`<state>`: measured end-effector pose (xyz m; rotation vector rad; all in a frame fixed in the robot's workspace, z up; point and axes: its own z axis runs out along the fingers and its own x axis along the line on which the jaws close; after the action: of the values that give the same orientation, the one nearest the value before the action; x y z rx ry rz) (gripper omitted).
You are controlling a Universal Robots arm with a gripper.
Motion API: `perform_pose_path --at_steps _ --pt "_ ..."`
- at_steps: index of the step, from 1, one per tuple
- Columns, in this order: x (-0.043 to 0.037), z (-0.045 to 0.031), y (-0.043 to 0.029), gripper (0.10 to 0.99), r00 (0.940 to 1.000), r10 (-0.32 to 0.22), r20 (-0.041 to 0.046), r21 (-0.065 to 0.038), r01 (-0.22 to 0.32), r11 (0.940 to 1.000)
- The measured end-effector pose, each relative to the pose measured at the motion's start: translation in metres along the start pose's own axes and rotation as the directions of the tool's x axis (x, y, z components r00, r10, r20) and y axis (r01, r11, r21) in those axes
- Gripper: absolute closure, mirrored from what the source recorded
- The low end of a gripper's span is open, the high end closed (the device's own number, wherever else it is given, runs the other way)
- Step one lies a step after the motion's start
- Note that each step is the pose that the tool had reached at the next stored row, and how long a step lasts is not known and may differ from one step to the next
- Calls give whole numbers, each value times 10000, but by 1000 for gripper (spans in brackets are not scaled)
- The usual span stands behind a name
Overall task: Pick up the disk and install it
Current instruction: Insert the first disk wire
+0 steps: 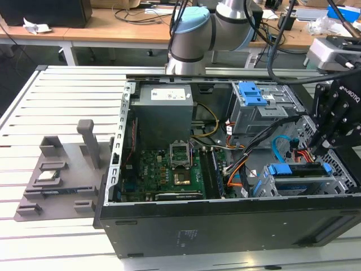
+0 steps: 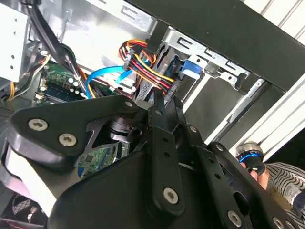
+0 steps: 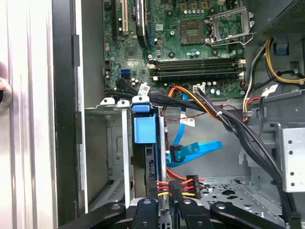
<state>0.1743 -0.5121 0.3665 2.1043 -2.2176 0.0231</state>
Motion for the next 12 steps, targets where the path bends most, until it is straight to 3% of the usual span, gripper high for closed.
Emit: perform_pose_path --at_steps 3,5,12 --pt "-41 -26 3 847 10000 0 -2 0 0 10000" --pt "-88 -51 7 980 10000 0 -1 0 0 10000" --pt "-97 -137 12 980 10000 0 2 -1 0 10000"
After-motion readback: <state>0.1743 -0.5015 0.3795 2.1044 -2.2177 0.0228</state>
